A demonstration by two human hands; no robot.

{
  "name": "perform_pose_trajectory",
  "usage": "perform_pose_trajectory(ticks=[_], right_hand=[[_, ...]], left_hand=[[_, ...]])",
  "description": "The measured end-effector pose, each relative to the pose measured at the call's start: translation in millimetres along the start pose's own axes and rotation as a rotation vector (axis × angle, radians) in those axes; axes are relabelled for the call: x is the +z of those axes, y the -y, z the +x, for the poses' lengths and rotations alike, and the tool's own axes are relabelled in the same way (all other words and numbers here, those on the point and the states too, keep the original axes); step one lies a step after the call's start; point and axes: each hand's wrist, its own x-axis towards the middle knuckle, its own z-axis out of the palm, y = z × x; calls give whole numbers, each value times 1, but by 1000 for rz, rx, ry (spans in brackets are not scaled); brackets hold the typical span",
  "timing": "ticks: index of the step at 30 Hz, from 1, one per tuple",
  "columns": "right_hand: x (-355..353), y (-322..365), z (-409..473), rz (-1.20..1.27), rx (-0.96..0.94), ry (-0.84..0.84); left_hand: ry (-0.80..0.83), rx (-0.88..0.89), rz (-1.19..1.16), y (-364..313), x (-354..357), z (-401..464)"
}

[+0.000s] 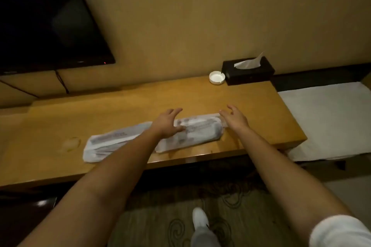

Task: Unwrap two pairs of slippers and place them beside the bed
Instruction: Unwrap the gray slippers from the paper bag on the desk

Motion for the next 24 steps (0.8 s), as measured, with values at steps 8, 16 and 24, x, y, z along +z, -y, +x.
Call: perform_pose_trajectory(ticks=[8,16,24], right_hand=[[48,-24,52,-56,133,115],[44,-5,44,140,116,183],[-39,124,-39,-56,-322,504]], left_hand=[[119,-152,205,3,62,58],[211,-174,179,-3,46,60],[256,28,-769,-4,-54,-31]])
